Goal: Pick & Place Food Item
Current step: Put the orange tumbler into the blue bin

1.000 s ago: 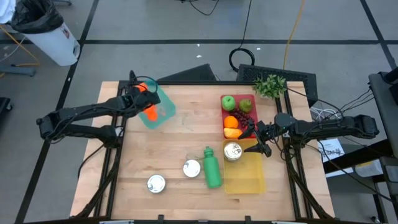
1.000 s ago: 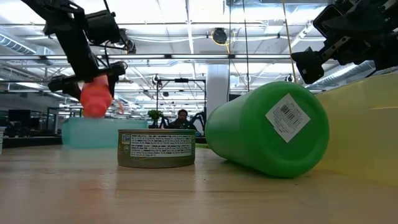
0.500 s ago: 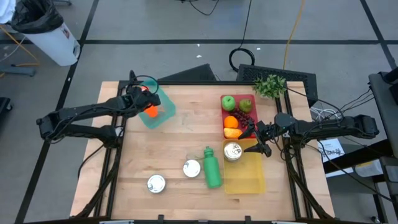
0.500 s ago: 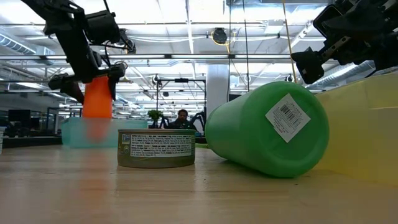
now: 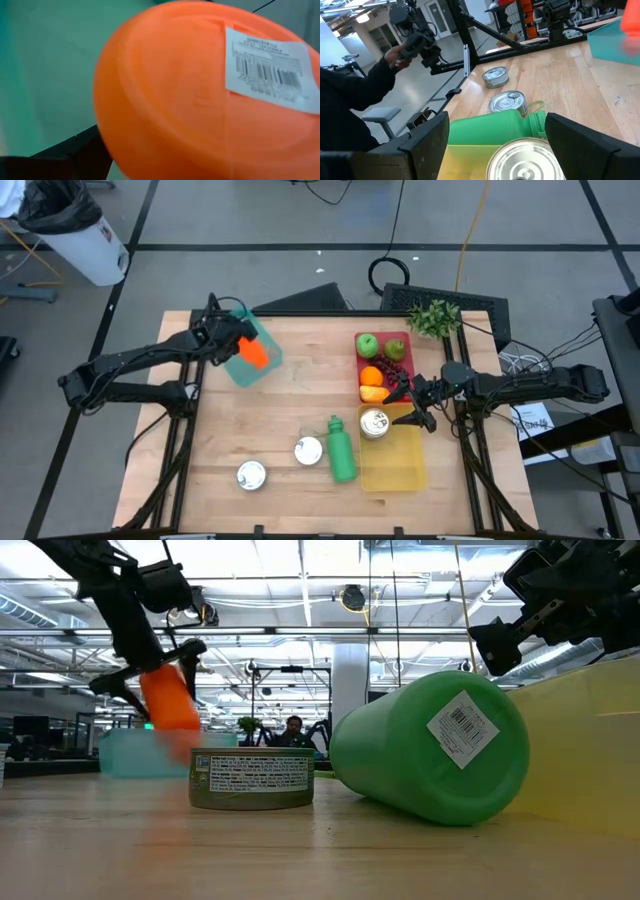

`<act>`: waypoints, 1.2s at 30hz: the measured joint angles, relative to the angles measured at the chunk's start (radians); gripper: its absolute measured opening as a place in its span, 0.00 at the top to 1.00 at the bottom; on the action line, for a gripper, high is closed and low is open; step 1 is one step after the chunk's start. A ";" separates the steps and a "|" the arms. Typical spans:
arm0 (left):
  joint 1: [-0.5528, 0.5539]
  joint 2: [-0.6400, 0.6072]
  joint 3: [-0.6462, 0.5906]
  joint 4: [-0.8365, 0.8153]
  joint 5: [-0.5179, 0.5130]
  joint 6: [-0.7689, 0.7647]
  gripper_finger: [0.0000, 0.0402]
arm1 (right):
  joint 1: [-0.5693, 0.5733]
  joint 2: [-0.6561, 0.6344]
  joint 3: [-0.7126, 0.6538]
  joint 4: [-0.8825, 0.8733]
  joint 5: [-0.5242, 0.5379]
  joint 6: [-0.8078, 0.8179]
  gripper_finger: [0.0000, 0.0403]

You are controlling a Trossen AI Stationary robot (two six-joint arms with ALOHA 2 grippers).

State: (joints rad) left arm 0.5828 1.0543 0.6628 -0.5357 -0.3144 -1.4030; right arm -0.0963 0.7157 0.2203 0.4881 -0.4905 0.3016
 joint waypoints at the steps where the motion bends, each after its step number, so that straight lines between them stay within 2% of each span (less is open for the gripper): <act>1: 0.002 -0.001 0.000 0.022 0.002 0.008 0.03 | 0.000 0.000 0.000 0.000 0.000 0.000 0.23; 3: 0.001 -0.002 0.000 0.067 0.004 0.065 0.03 | 0.000 0.000 0.000 0.000 0.000 0.000 0.23; 8: -0.003 -0.002 0.000 0.176 -0.026 0.328 0.03 | 0.000 0.000 0.000 0.000 0.000 0.000 0.23; 19: -0.004 -0.002 0.000 0.204 -0.044 0.557 0.03 | 0.000 0.000 0.000 0.000 0.000 -0.002 0.23; 25: -0.004 -0.002 0.000 0.206 -0.018 0.504 0.03 | 0.000 0.000 0.000 -0.001 0.000 -0.003 0.23; 36: -0.004 -0.002 0.000 0.205 0.017 0.510 0.03 | 0.000 0.000 0.000 -0.001 0.000 -0.003 0.23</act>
State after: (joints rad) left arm 0.5793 1.0519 0.6628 -0.3305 -0.2970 -0.8928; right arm -0.0965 0.7155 0.2203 0.4873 -0.4904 0.2989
